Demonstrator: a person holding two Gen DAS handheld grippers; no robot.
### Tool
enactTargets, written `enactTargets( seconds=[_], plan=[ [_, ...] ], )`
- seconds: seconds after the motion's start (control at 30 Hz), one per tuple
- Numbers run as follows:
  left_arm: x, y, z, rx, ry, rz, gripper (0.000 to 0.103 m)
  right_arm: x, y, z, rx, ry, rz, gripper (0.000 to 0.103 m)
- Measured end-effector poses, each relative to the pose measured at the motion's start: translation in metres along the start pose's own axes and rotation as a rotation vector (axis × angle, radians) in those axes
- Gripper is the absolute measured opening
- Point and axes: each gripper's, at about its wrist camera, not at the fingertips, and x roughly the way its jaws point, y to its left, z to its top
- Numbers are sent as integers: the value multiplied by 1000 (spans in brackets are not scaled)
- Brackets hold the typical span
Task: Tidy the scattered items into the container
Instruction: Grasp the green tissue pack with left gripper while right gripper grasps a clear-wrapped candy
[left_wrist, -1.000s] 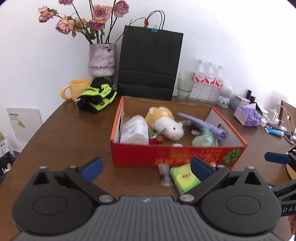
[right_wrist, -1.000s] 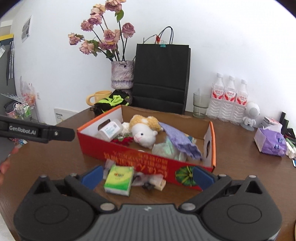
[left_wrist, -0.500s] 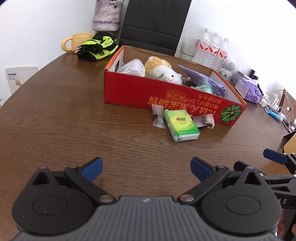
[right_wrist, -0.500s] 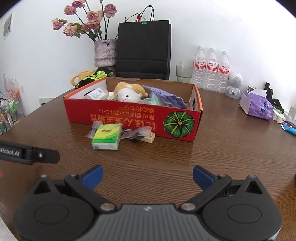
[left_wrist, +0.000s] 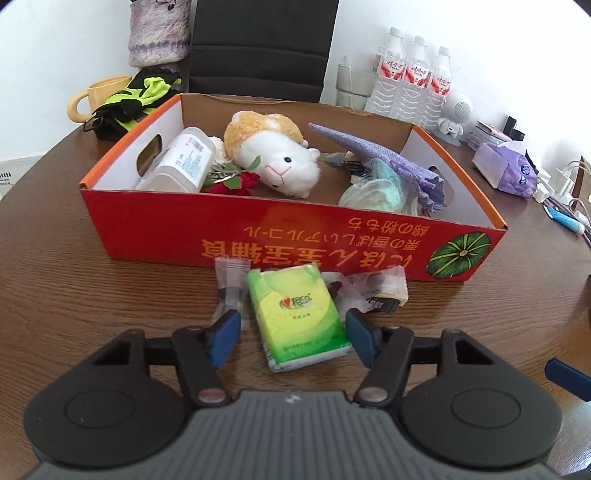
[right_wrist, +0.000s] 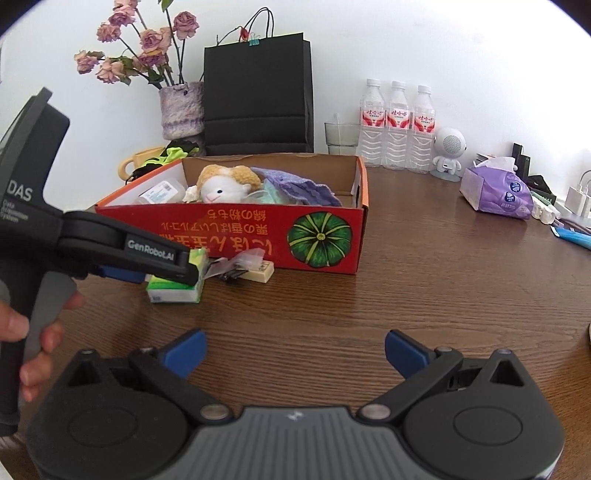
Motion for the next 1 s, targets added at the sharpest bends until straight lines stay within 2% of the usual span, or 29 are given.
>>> enactTargets(
  seconds=[0.13,0.3,0.43,0.6,0.67,0.73,0.8,0.87,0.9,0.97,1.0],
  plan=[
    [6,-5,0,1,10,9,64,5,-4,0,9,3,6,103],
    [6,-4,-2,12,7,20,48,10,-5,-2,12,10,12,103],
    [-18,18,-9,-45,-35,-66,46,9,-3,1,0,-2,21,103],
    [-52,56,-22,-93,-97,-68,46,18,17,15,-57,-27,77,101],
    [-61,73,-27,-121,-105,-47,46,25,32,22,-101,-35,103,93],
    [-66,91,-30,-146,-111,-32,46,36,51,30,-155,-41,115,89],
    [-72,107,-34,-163,-116,-16,47,48,67,37,-188,-43,127,78],
    [-78,118,-37,-172,-125,-7,47,62,77,44,-186,-29,141,61],
    [-80,123,-38,-173,-128,-3,47,70,80,48,-179,-14,149,57],
    [-83,131,-41,-174,-133,-1,47,82,86,54,-177,5,144,41],
    [-84,134,-42,-174,-134,-3,47,87,88,56,-179,10,129,41]
  ],
)
